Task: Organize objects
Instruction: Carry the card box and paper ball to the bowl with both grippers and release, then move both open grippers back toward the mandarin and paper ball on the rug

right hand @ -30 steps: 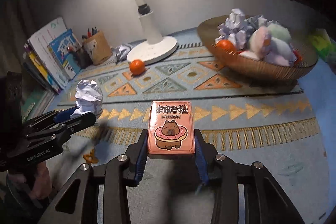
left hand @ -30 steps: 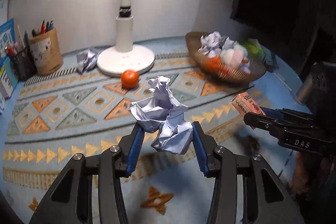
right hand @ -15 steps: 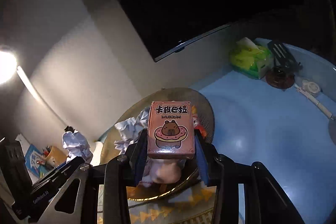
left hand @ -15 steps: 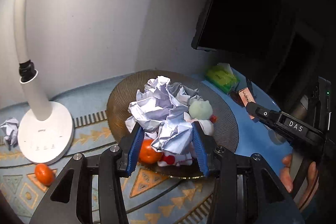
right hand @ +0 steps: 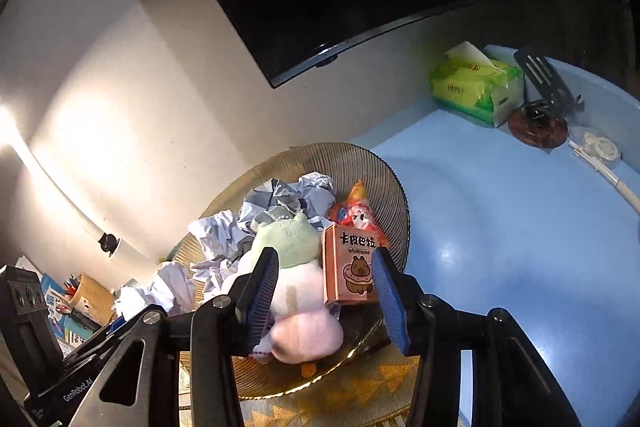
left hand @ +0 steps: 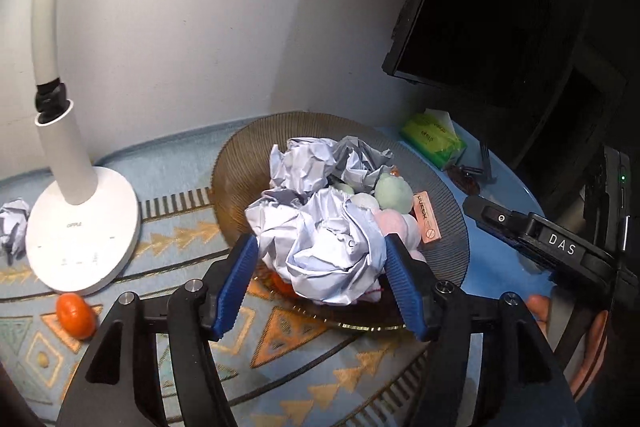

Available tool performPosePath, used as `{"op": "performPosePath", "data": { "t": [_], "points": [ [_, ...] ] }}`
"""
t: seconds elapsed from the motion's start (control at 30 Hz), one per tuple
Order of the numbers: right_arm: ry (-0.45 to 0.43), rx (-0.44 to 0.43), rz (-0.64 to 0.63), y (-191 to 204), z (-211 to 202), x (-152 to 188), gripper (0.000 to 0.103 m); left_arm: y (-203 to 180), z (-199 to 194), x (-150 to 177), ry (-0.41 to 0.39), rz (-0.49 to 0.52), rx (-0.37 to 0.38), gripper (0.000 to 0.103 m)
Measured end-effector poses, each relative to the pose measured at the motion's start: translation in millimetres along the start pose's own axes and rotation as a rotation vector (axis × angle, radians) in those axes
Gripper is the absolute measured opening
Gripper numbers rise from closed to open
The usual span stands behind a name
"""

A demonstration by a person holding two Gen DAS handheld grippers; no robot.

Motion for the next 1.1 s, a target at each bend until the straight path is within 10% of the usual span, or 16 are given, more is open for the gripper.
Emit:
{"op": "performPosePath", "data": {
  "t": [0.2,0.5,1.1],
  "points": [
    [-0.003,0.081,-0.152,55,-28,33,0.06,20,-77,34,-0.089,-0.016,-0.094,0.078],
    [-0.031,0.144,-0.404,155,-50,96,0.063,75,-172,98,-0.143,-0.142,-0.44,0.081],
    [0.136,0.065,-0.562,194,40,189,0.064,152,-122,185,0.007,-0.274,-0.651,0.081]
  ]
}}
Point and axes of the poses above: each gripper's, at about its wrist camera, not at the fingertips, and z roughly the way its jaws point, y to its left, x to its underside, the point moved 1 cm from there along z, roughly the way its jaws point, and after that the axes turned 8 degrees about y, right-handed, at the moved point
